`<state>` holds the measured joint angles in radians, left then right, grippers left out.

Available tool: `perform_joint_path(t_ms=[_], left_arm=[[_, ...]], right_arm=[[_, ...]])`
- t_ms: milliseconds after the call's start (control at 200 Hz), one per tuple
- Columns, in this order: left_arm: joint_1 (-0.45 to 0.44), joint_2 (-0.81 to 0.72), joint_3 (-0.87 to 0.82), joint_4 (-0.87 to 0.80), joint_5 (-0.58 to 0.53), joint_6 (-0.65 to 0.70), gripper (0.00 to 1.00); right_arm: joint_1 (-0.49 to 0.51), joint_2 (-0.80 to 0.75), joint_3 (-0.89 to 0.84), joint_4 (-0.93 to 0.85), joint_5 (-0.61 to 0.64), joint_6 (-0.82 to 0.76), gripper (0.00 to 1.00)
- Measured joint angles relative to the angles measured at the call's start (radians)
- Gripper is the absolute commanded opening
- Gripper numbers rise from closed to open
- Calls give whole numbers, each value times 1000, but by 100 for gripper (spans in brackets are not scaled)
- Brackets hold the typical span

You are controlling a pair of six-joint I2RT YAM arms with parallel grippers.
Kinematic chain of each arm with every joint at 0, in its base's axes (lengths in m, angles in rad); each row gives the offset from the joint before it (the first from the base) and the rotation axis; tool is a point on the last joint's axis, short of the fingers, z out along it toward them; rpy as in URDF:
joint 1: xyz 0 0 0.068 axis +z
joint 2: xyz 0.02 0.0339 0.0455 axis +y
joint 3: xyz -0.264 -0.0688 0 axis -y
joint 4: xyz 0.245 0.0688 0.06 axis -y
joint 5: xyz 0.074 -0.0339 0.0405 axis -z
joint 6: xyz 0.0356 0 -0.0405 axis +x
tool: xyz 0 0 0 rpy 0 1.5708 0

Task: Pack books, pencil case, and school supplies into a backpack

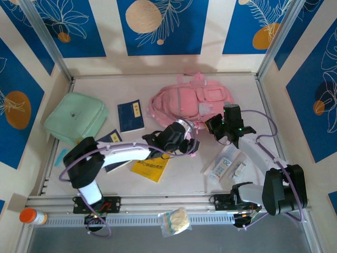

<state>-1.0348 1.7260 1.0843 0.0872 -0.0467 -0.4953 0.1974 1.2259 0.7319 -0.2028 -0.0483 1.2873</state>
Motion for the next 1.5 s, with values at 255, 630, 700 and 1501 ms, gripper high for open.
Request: perform_joint_path(t_ms=[255,630,700,1501], left_arm=[[0,125,102,13,-34,21,54],[23,214,216,-16,-68,-3,42],[27,225,241,-36,-74,-12,39],[42,204,243,-99,-126,-56,0]], right_arm=[[0,3,0,0,-4,4,0],[-3,15,0,1,-11,7,0],[-4,16,0,2,-12,8,0],[-90,26,13,-22,-95,-61,0]])
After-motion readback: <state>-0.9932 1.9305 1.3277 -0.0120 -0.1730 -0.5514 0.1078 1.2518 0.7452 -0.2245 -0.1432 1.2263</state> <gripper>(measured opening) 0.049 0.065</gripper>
